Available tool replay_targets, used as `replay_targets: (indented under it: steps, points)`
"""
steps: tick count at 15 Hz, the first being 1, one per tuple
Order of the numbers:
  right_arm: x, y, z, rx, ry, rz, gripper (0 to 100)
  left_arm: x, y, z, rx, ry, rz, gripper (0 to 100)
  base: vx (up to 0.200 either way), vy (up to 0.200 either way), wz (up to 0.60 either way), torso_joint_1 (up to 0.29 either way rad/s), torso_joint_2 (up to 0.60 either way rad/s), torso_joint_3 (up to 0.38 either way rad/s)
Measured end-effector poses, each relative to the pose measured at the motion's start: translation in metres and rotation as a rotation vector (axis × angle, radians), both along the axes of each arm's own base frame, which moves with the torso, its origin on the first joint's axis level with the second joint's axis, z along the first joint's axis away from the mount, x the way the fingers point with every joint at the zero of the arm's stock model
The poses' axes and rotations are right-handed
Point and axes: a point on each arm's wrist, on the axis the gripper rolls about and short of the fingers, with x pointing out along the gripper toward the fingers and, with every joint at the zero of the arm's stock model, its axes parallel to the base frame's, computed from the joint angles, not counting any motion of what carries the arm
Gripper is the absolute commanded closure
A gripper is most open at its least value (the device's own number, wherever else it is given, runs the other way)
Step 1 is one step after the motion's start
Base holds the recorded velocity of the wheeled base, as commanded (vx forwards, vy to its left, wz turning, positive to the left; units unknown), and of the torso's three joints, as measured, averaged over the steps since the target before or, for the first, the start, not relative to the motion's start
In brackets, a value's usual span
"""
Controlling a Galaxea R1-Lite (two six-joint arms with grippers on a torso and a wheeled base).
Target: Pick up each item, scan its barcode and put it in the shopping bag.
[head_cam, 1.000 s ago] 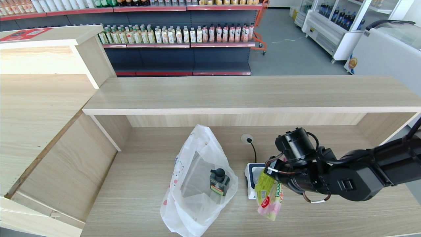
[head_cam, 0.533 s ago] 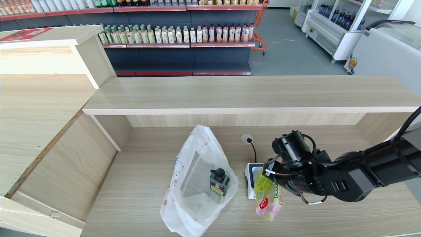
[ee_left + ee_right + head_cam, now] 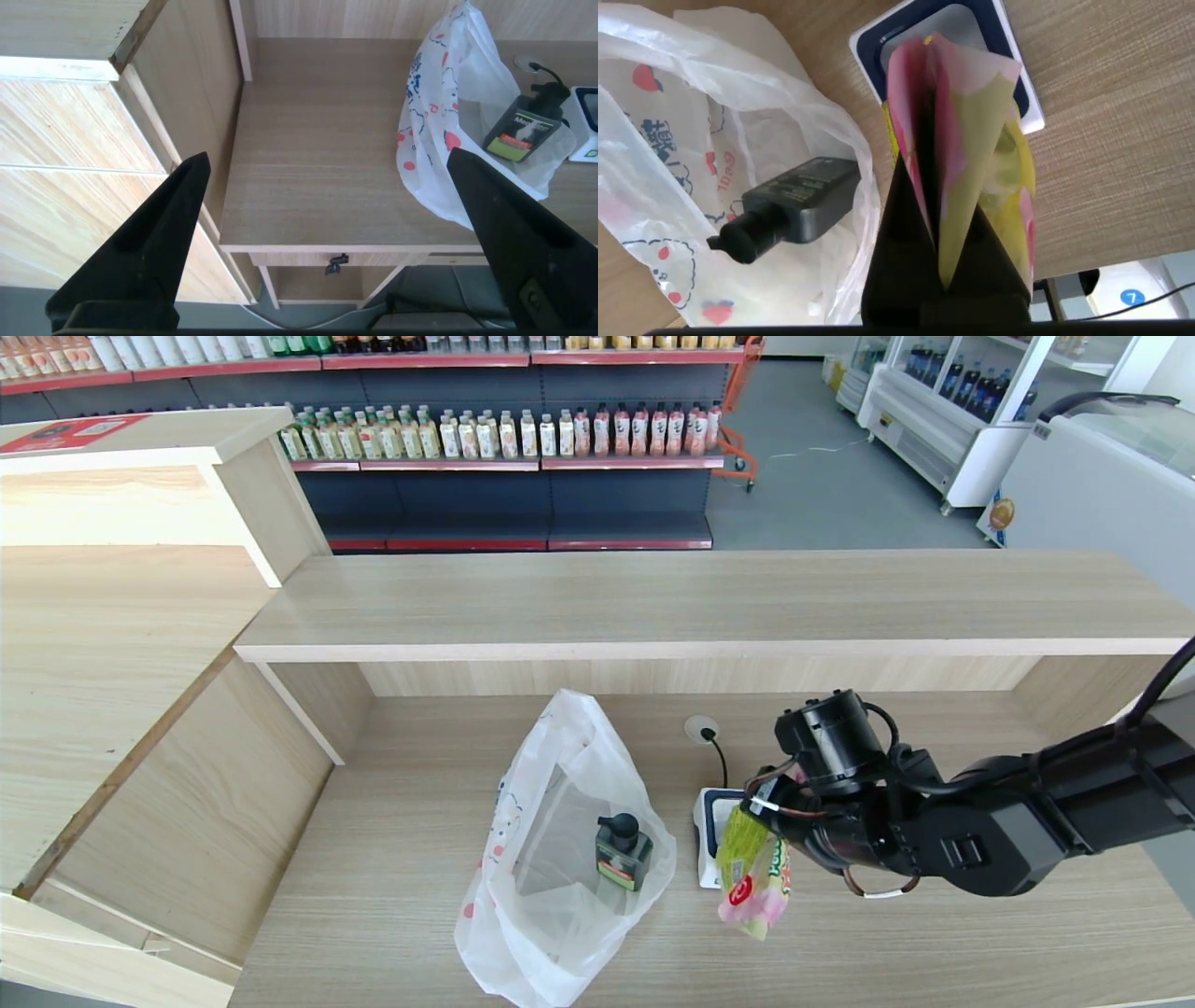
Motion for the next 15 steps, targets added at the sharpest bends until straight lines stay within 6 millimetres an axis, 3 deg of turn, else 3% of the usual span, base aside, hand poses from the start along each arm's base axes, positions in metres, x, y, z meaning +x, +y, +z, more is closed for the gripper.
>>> replay_targets:
  steps: [3, 7, 10, 15]
  points:
    - [-0.015, -0.007, 0.035, 0.037, -0.061, 0.112, 100, 0.000, 0.000, 0.000, 0.000, 0.000, 0.000, 0, 0.000, 0.000, 0.00, 0.000, 0.00, 0.000]
    - [-0.035, -0.025, 0.084, -0.011, -0.297, 0.470, 100, 0.000, 0.000, 0.000, 0.000, 0.000, 0.000, 0, 0.000, 0.000, 0.00, 0.000, 0.00, 0.000]
    - [-0.034, -0.022, 0.087, 0.027, -0.412, 0.627, 100, 0.000, 0.000, 0.000, 0.000, 0.000, 0.000, 0, 0.000, 0.000, 0.00, 0.000, 0.00, 0.000]
    - [-0.030, 0.007, 0.062, 0.140, -0.497, 0.831, 100, 0.000, 0.000, 0.000, 0.000, 0.000, 0.000, 0, 0.000, 0.000, 0.00, 0.000, 0.00, 0.000]
